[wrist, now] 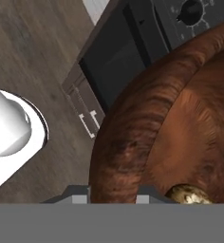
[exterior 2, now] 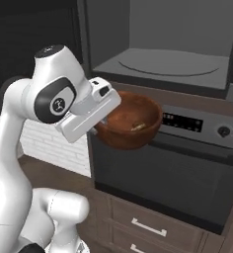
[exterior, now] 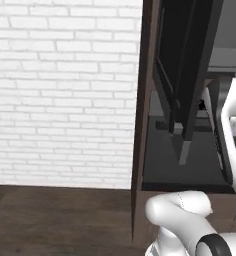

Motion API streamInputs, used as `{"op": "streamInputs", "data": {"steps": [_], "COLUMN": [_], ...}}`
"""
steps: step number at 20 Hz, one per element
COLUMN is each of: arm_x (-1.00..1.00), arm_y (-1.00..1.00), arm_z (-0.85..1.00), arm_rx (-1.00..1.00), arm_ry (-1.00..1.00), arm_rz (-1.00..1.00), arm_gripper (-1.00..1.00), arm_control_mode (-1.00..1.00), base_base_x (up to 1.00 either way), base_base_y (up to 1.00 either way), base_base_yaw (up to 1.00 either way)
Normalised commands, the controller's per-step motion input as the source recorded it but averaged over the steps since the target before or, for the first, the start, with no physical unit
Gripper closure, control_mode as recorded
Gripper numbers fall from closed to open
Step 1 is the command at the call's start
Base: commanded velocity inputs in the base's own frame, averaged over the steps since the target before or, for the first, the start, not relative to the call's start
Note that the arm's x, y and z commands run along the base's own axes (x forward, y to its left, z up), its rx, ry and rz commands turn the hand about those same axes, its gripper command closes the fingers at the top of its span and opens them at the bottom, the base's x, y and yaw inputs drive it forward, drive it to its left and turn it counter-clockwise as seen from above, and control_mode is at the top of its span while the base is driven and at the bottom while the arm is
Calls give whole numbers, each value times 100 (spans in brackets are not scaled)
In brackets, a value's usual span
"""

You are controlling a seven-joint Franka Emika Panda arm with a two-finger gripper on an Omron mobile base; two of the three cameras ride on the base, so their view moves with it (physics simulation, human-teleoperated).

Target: Pick the mushroom from the sink and place it in the bowl. Then pick the bowl and place it in the microwave. Then close the microwave door and press the start button.

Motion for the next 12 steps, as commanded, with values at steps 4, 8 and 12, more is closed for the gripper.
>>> {"op": "streamInputs", "data": {"steps": [4,8,12], "arm_x": [0,0,0], "arm_y": [0,0,0], "arm_z": [0,0,0], "arm_rx": [0,0,0], "arm_ry": [0,0,0], "arm_rz": [0,0,0], "arm_gripper": [100,100,100], "arm_control_mode": [100,100,100], "base_base_x": [31,-5,-23], "base_base_y": [-9,-29,-25], "base_base_yaw": [0,0,-1]}}
